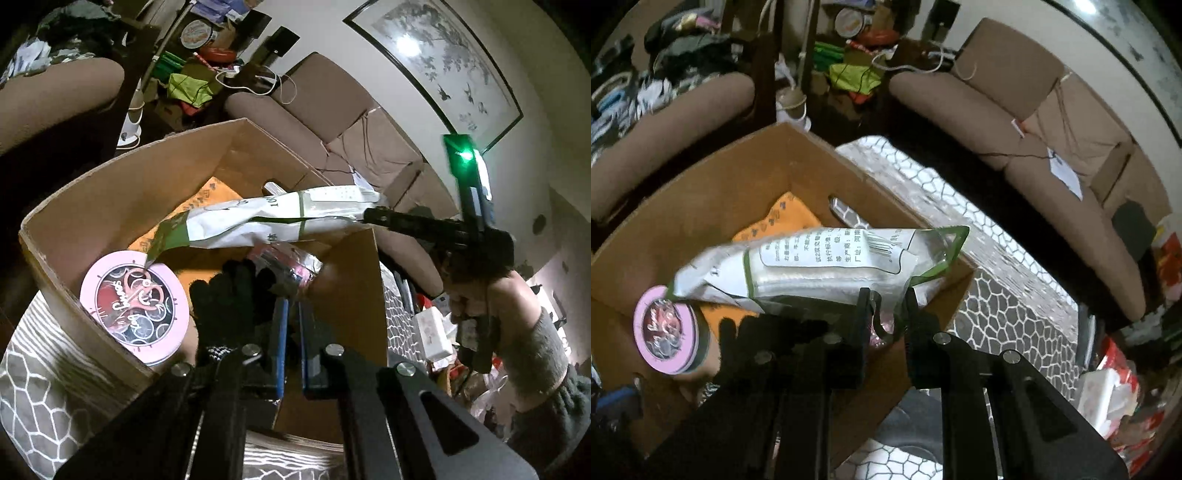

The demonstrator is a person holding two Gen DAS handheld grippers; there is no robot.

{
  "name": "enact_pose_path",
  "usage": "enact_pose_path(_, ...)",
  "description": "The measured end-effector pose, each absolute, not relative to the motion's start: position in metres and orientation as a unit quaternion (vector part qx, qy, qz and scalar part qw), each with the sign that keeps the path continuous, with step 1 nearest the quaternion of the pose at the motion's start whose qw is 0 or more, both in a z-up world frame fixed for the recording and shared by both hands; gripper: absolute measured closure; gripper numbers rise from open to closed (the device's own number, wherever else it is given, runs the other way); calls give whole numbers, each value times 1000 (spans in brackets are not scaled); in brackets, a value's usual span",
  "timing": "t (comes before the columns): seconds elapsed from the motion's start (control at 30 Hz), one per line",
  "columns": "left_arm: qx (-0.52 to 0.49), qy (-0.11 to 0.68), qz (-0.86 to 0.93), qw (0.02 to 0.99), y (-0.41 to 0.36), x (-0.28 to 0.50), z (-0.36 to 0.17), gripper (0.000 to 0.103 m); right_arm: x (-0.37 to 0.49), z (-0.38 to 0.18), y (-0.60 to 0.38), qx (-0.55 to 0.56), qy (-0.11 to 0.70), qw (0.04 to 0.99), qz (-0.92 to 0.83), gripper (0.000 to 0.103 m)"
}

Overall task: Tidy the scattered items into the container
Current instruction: 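Carry the green-and-white bag over the box with both tools, then lower the bag into the box with the right tool while the left tool releases it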

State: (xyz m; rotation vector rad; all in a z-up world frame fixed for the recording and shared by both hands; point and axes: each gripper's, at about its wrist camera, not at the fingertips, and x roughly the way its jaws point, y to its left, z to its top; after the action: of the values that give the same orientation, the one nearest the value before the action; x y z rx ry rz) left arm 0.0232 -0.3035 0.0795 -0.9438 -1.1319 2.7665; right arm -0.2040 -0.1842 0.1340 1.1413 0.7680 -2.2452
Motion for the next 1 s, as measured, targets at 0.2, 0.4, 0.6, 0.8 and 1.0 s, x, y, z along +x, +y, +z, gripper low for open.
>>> enact_pose_path(0.2, -301, -348, 888, -10, -306, 26, 82, 98, -189, 153, -175, 400, 274, 230, -844, 88)
enact_pose_path(0.4, -300, -353, 886, -12, -314, 24, 82, 98, -196, 170, -173, 415, 201, 211, -862, 90)
enact_pose_path(0.6, -299, -350, 888, -15, -319, 23, 82, 98, -187, 208, -201, 359, 234, 234, -873, 90)
enact_pose_path(0.8, -299, -323, 898, -20, -315, 24, 88, 98, -147, 262, -209, 313, 315, 241, -863, 90)
enact_pose_path(1.0, -282, -319, 905, -18, -320, 31, 95, 98, -97, 294, -208, 341, 396, 255, -813, 90)
